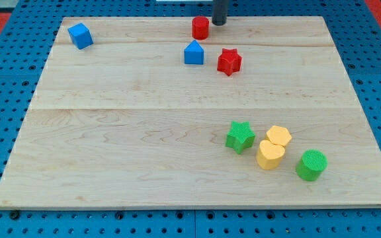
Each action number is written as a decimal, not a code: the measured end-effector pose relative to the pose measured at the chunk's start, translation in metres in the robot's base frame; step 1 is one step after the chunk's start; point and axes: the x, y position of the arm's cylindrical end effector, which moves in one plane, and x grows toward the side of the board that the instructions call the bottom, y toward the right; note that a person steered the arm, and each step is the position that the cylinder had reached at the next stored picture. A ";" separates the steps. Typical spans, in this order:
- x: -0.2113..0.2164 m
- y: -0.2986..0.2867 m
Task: Move the yellow hexagon to the top right
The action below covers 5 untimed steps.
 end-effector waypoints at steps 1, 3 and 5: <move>0.014 -0.050; 0.037 0.056; 0.218 0.216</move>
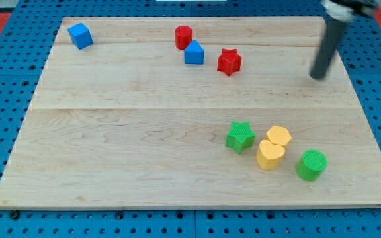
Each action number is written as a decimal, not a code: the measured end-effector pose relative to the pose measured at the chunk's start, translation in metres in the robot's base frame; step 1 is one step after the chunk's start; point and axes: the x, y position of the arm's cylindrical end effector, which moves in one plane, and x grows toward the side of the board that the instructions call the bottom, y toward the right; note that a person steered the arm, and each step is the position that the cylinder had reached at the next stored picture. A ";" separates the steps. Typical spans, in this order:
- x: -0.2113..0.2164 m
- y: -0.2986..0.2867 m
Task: Move the yellow hexagon to the top right
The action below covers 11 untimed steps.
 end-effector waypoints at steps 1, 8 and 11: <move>0.106 0.011; 0.048 -0.231; -0.035 -0.108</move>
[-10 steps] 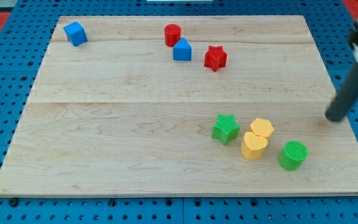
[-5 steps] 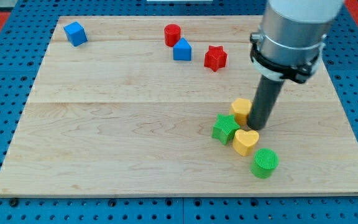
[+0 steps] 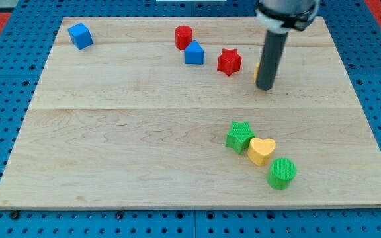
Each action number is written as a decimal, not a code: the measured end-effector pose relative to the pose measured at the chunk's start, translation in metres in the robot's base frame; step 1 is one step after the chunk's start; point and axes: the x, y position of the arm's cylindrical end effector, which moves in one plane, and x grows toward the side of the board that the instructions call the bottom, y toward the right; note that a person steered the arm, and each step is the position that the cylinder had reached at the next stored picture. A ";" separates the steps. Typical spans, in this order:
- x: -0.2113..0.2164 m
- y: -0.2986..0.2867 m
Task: Move the yellow hexagon to the top right
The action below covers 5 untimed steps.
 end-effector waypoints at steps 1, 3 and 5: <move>-0.038 0.033; -0.100 0.037; -0.064 -0.009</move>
